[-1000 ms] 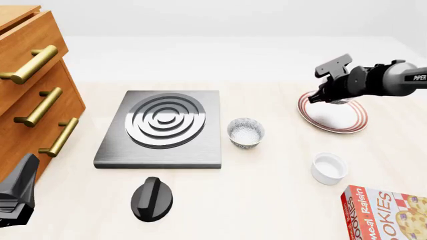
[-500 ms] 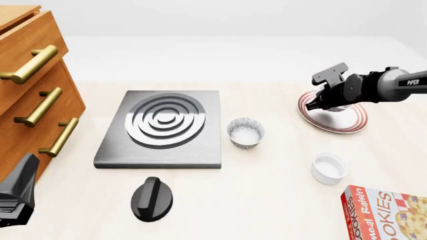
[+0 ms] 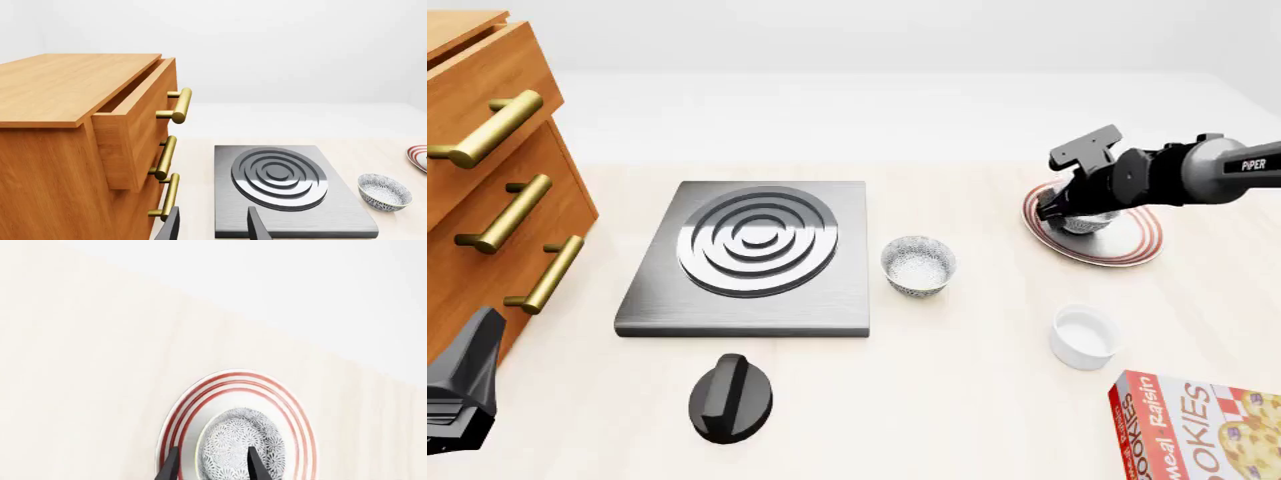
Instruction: Pick the akita bowl next to the plate and place it on the plate.
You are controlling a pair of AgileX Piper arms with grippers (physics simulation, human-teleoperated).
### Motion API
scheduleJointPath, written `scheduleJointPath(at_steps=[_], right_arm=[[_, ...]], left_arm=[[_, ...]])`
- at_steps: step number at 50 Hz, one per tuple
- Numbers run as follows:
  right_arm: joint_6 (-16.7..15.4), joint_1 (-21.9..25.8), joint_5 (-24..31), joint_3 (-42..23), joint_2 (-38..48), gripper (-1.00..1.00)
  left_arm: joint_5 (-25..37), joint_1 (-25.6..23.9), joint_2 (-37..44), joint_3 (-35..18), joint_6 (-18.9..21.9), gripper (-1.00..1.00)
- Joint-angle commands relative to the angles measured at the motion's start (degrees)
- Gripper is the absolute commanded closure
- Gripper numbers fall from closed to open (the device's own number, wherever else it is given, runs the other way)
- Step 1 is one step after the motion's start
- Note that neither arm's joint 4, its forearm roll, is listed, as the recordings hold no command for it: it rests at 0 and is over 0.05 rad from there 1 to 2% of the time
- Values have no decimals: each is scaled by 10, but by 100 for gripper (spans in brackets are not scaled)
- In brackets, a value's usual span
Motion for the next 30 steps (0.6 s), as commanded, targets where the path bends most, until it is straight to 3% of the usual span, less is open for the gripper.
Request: scheduleJointPath(at_steps=[1,18,30], right_arm=[[0,2,-1,4,-14,-100],[-16,9,40,27,-124,-100],[-38,41,91,37,-235,-100]], left_arm=[[0,0,0,0,0,-100],[0,0,0,0,0,-100],[0,0,0,0,0,-100]])
